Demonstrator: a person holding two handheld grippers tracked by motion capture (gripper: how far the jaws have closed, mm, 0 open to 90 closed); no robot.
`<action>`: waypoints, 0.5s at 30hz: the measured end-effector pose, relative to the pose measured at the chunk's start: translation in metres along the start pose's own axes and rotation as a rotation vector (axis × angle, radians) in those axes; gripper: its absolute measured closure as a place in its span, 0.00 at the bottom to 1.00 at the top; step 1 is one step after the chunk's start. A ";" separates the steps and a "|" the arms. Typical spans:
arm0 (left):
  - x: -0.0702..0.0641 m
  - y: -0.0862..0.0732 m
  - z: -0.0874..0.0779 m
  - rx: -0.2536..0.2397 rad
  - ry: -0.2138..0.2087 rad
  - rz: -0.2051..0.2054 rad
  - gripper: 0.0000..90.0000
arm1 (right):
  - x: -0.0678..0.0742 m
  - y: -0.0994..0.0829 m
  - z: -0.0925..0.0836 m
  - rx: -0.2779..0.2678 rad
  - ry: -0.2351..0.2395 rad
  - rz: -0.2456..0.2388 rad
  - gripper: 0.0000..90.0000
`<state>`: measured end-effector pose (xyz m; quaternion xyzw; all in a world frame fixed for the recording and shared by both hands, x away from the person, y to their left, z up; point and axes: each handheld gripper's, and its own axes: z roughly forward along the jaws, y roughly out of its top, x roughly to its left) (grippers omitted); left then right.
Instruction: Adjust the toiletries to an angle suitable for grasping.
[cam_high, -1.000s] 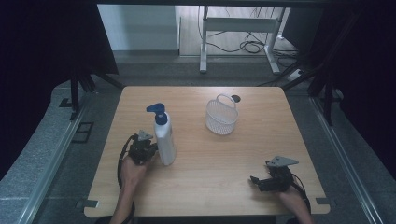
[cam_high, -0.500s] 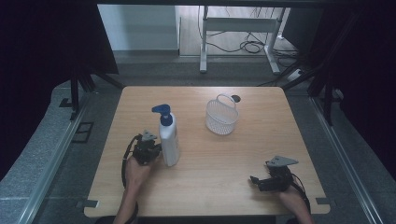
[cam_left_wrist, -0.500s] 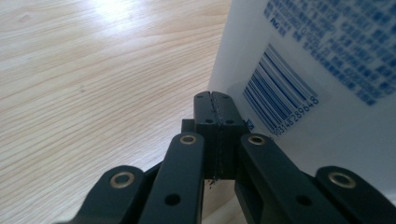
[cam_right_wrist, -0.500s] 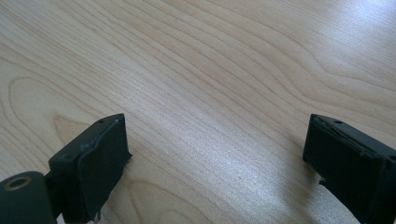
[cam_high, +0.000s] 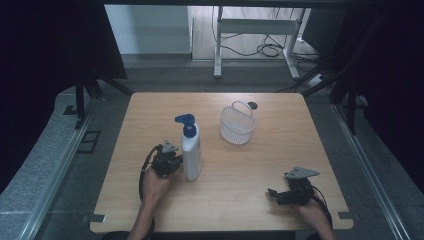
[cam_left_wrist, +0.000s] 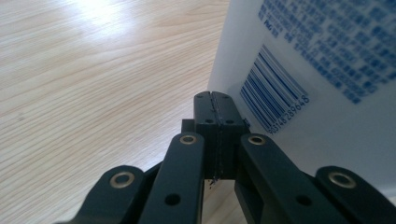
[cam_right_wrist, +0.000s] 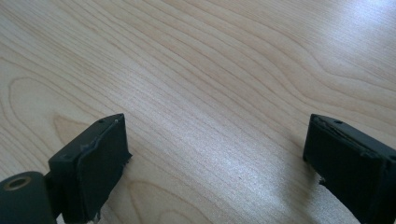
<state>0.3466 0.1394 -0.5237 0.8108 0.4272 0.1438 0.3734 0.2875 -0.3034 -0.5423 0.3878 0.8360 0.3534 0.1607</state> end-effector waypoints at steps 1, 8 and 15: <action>-0.003 0.001 0.001 0.001 -0.006 0.005 0.99 | 0.000 0.000 0.000 0.000 0.000 -0.001 0.07; -0.012 0.000 0.004 0.009 -0.020 0.018 0.99 | 0.000 0.000 0.000 0.000 0.000 -0.001 0.07; -0.023 0.000 0.003 0.019 -0.034 0.043 0.99 | 0.000 0.000 0.000 0.000 0.000 -0.001 0.07</action>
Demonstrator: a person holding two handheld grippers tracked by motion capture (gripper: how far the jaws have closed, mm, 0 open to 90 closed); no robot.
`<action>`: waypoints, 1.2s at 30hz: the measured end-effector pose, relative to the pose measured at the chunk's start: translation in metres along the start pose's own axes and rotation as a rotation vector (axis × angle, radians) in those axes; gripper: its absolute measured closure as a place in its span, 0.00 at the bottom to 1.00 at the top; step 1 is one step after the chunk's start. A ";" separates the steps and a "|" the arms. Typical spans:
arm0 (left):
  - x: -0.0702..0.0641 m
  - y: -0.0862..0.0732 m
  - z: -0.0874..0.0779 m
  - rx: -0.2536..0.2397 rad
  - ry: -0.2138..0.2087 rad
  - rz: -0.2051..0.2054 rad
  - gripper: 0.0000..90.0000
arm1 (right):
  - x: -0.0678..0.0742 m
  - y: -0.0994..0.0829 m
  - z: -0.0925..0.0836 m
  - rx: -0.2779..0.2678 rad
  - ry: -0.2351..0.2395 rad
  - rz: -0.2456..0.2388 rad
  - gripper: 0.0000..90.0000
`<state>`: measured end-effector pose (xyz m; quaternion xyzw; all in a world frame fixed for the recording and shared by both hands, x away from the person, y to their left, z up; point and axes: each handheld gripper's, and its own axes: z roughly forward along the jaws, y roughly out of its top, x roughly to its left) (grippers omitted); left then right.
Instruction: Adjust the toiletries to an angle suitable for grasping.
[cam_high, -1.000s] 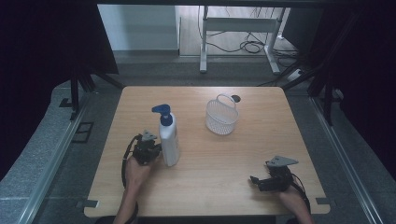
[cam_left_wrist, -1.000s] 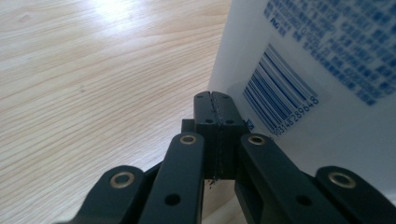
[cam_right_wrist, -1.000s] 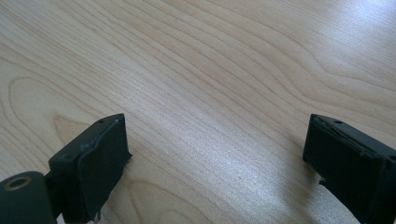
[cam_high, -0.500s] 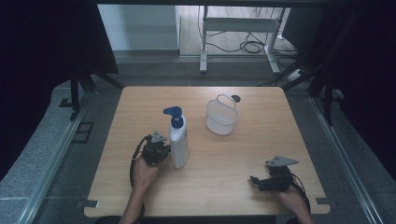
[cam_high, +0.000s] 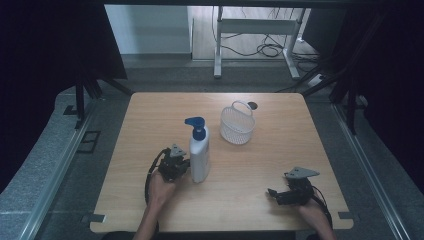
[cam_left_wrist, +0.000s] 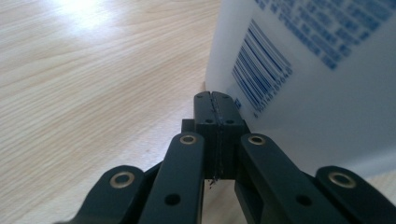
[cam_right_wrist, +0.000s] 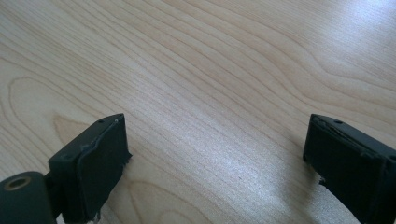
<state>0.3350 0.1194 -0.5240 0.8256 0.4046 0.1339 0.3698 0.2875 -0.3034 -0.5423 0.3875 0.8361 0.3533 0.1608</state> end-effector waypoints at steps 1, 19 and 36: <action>-0.002 0.000 0.000 0.003 -0.002 0.005 0.99 | 0.000 0.000 0.000 0.000 0.000 0.000 0.07; -0.032 -0.009 -0.013 0.025 -0.053 0.058 0.99 | 0.000 0.000 0.000 0.000 0.000 -0.001 0.07; -0.056 -0.010 -0.009 0.006 -0.113 0.094 0.99 | 0.000 0.000 0.000 0.000 0.000 -0.001 0.07</action>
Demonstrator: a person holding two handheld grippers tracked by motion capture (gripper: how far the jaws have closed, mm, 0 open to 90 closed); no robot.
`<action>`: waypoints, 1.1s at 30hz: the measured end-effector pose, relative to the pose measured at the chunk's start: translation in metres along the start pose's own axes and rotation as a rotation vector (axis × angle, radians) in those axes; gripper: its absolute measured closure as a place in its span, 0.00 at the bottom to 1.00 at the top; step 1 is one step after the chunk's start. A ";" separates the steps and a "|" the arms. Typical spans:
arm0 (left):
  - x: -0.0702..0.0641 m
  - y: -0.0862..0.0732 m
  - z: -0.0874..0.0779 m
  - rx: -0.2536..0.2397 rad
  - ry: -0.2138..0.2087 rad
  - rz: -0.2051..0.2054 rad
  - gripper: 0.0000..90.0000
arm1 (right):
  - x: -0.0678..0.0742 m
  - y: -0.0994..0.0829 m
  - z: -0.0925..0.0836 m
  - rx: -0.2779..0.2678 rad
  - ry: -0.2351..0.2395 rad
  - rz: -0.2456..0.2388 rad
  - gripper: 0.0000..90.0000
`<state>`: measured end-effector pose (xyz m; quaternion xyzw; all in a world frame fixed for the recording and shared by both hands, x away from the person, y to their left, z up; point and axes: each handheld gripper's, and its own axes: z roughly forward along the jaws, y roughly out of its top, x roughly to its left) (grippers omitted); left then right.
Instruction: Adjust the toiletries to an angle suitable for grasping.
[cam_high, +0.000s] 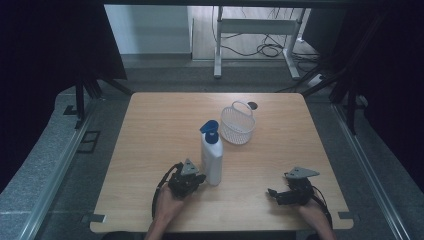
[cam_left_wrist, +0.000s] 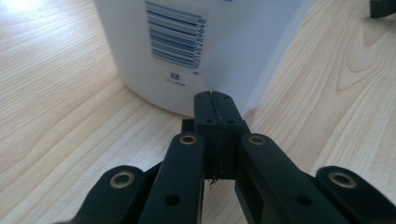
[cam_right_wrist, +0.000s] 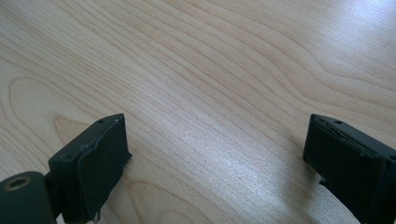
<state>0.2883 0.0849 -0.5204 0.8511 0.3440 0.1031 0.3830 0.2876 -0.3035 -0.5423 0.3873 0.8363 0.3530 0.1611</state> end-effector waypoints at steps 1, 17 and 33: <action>-0.001 0.000 0.001 -0.001 -0.001 0.002 0.99 | 0.000 0.000 0.000 0.000 0.000 0.000 0.07; -0.022 0.020 0.020 -0.009 -0.039 0.049 0.98 | 0.000 0.000 0.000 -0.001 0.000 -0.001 0.07; -0.023 0.018 0.008 -0.013 -0.019 0.051 0.87 | 0.000 0.000 0.000 -0.001 0.000 -0.001 0.07</action>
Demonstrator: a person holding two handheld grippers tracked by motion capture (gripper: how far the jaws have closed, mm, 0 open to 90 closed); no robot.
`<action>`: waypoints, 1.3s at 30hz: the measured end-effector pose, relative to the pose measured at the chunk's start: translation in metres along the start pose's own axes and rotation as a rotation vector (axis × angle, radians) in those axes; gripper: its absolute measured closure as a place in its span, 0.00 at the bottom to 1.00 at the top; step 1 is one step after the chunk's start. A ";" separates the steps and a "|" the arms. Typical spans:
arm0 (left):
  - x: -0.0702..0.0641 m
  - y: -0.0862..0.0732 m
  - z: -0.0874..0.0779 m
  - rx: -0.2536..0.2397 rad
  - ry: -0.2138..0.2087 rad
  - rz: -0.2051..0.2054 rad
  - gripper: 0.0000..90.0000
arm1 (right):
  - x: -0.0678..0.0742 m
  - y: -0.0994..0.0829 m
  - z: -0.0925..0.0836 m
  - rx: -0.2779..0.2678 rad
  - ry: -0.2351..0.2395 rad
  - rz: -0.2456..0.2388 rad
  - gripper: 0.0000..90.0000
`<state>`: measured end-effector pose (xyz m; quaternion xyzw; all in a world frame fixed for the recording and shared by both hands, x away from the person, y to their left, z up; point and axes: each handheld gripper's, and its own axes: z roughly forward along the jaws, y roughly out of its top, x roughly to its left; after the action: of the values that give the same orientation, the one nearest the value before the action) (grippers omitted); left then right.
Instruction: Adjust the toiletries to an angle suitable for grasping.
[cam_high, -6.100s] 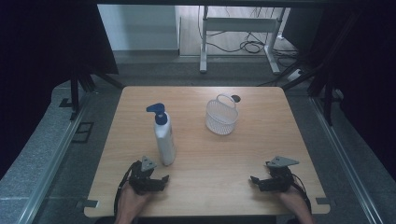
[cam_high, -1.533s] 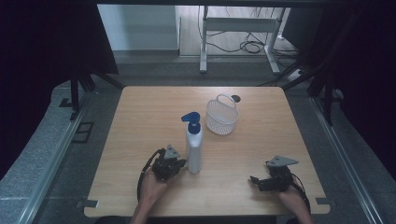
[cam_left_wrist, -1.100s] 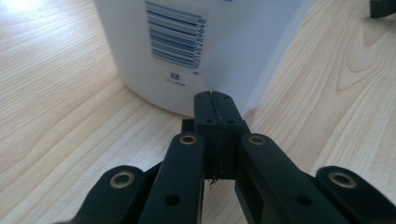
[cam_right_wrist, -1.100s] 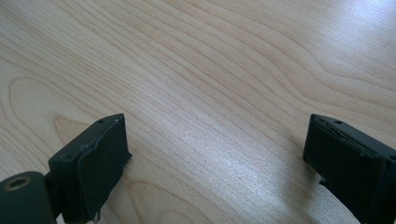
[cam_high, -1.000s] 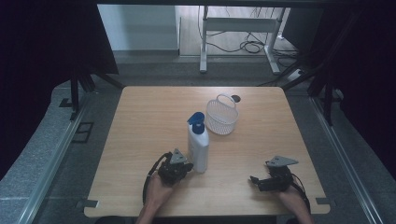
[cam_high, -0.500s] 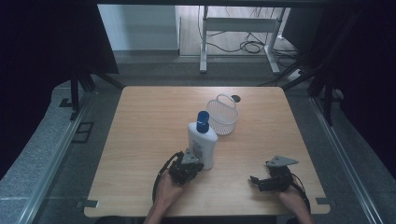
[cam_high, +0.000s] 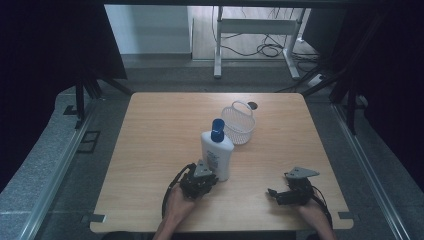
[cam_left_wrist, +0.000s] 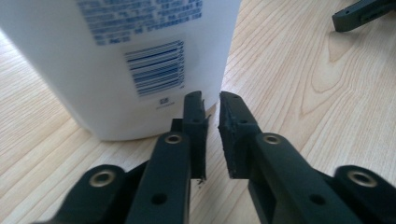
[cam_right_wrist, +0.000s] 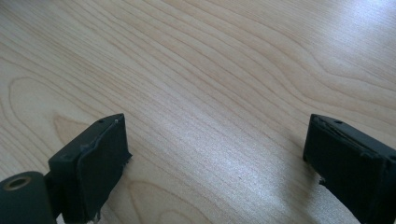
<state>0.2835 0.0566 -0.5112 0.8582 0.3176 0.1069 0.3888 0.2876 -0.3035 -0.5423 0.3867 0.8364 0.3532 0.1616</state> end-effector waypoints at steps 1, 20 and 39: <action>0.000 -0.001 -0.001 -0.001 0.003 -0.001 0.86 | 0.000 0.000 0.000 0.000 0.000 0.000 0.07; 0.009 -0.018 -0.037 0.002 0.088 -0.027 0.54 | 0.000 0.000 0.000 0.000 0.000 0.000 0.07; 0.016 -0.053 -0.051 0.018 0.177 -0.085 0.15 | 0.000 0.000 0.000 0.000 -0.004 0.001 0.07</action>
<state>0.2502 0.1233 -0.5168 0.8346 0.3878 0.1628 0.3558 0.2875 -0.3031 -0.5424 0.3878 0.8358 0.3527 0.1630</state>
